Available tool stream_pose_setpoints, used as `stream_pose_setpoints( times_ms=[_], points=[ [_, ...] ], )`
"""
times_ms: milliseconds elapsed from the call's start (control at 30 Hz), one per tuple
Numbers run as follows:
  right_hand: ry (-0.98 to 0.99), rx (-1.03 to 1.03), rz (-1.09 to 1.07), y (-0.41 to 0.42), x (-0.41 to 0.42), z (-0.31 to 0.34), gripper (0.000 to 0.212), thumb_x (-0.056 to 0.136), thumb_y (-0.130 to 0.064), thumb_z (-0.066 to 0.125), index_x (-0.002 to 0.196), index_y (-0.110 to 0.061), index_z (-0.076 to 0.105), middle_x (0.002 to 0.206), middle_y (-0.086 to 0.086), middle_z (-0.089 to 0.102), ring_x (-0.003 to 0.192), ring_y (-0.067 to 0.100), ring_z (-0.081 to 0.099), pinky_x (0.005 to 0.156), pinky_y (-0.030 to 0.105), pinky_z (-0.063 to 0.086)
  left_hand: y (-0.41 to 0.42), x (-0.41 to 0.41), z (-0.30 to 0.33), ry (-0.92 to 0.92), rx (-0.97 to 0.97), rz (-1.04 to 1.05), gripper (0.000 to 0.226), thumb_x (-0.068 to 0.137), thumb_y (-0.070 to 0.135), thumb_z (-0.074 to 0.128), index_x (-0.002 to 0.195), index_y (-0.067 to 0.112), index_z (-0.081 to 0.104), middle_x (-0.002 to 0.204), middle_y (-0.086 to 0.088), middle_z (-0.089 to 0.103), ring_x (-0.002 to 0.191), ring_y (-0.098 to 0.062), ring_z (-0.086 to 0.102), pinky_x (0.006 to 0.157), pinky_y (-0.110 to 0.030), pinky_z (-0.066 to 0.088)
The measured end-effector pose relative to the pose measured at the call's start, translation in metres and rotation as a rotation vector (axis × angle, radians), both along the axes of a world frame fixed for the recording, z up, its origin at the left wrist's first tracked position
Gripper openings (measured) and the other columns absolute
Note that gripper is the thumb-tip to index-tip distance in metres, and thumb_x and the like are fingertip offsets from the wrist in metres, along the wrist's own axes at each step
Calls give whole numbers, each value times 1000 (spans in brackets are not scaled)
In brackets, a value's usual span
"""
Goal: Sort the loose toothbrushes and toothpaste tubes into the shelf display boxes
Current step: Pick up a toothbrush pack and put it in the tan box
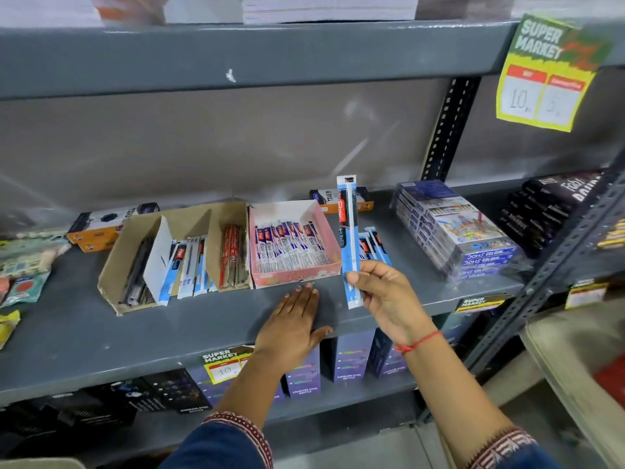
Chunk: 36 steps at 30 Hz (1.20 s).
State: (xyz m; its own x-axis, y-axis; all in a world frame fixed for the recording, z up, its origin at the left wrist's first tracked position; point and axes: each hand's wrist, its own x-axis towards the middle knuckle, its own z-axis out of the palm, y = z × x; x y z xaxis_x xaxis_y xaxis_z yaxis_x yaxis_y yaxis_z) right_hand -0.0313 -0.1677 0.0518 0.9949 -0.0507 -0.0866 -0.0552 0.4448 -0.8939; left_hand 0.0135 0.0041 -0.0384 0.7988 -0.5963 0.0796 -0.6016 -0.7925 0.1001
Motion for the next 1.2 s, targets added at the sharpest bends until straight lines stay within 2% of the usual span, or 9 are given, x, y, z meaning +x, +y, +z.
stream_pose_setpoints(
  times_ms=[333,533,667,800,867,900,1033,1133,1200],
  points=[
    [19,-39,72,22,9,4,23,84,10,56,78,-9,67,59,-6,74,55,1,67,54,11,55,23,-5,1,26,11,39,69,95,52,23,145,9,0,157,-9,2,143,-20,0,112,-28,-6],
    [77,-112,127,67,30,5,25,83,12,57,74,-10,66,53,-6,73,50,1,67,51,11,54,80,-13,3,7,70,184,70,95,53,21,145,9,1,157,-9,3,143,-19,1,114,-29,-6],
    [151,-212,129,110,48,7,28,81,15,58,70,-11,63,48,-6,68,46,4,61,52,17,46,126,-15,7,63,59,287,77,89,61,15,145,10,2,157,-8,0,143,-19,-3,113,-29,-6],
    [180,-291,165,151,63,8,22,80,15,60,78,-7,60,64,7,58,55,17,51,55,21,36,160,-14,9,108,1,385,78,88,63,14,146,11,2,157,-7,0,143,-18,-5,113,-28,-6],
    [154,-371,167,170,70,7,25,78,14,62,89,-7,58,66,4,54,57,14,49,52,21,38,172,-12,8,96,-25,425,88,81,70,0,146,10,6,157,-8,3,143,-18,-1,113,-29,-4],
    [134,-420,167,180,74,5,25,77,14,64,88,-8,57,67,2,53,58,13,49,52,21,39,177,-10,6,83,-40,450,87,82,69,0,145,10,8,157,-8,5,143,-19,1,113,-29,-4],
    [67,-587,134,219,90,-7,38,78,18,58,61,-16,61,63,2,56,60,13,51,58,18,44,183,-9,0,-20,-110,474,65,95,49,28,144,8,17,154,-11,18,142,-21,12,111,-25,-5],
    [80,-742,121,248,100,-10,28,83,14,47,85,5,74,84,13,69,84,24,63,83,27,51,182,-11,2,-59,-175,463,69,94,55,21,138,3,34,145,-18,38,135,-28,33,113,-34,9],
    [75,-814,122,259,104,-7,28,83,12,45,92,10,71,99,22,72,98,31,65,83,24,51,181,-11,4,-47,-197,463,75,92,58,15,134,3,42,140,-18,45,130,-30,41,112,-38,17]
  ],
)
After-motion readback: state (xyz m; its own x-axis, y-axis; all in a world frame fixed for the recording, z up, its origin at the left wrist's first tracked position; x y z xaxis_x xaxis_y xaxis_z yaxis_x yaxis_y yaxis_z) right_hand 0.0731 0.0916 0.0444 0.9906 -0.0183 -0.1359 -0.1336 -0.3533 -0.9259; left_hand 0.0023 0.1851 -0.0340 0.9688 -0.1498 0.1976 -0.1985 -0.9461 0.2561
